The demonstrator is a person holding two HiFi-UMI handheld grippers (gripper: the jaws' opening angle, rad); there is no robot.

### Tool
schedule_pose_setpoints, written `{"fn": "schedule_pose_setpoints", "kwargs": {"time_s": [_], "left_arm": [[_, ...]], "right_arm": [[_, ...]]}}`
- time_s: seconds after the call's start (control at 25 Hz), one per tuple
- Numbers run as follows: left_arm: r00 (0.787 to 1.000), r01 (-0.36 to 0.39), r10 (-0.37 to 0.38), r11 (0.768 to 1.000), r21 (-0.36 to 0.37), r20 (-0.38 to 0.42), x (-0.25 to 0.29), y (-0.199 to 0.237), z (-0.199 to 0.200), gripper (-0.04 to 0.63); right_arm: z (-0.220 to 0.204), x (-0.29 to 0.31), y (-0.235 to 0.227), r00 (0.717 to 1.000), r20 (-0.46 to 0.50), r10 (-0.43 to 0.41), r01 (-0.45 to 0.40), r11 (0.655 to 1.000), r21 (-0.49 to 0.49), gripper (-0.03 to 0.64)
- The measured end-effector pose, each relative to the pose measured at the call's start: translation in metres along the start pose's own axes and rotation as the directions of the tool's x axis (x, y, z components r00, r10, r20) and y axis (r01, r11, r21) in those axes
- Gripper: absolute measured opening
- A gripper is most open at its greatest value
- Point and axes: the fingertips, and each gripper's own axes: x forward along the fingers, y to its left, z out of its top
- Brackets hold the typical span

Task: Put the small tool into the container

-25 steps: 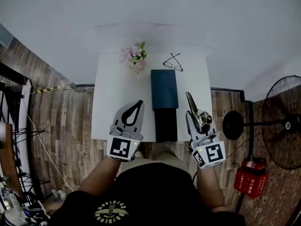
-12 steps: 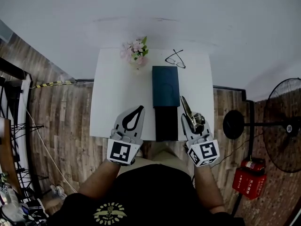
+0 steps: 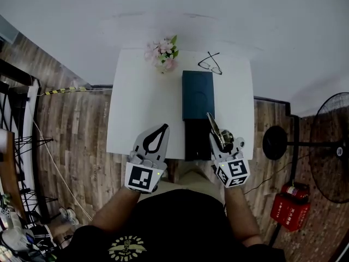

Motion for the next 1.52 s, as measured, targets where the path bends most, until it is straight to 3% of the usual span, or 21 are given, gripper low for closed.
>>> {"fn": "schedule_pose_setpoints", "kwargs": {"time_s": [0.56,1.0,1.28,1.52], "left_arm": [[0.999,-0.032,0.032,0.999,-0.025,-0.009,-0.016,0.009,-0.01,0.006],[0.997,-0.064,0.063,0.998,-0.015,-0.054,-0.028,0.015,-0.024,0.006],[0.994,-0.078,0.077,0.997,-0.017,-0.076,-0.034,0.017,-0.031,0.006],[0.992,-0.09,0.087,0.996,-0.029,-0.086,-0.038,0.018,-0.037,0.006]], "right_arm": [[-0.071,0.034,0.006,0.989,-0.143,0.022,-0.017,0.999,0.031,0.077],[-0.14,0.055,0.006,0.956,-0.29,0.05,-0.031,0.997,0.071,0.077],[-0.172,0.066,0.008,0.917,-0.396,0.042,-0.017,0.998,0.067,0.078],[-0.187,0.073,0.011,0.846,-0.533,0.012,-0.009,1.0,0.008,0.078]]}}
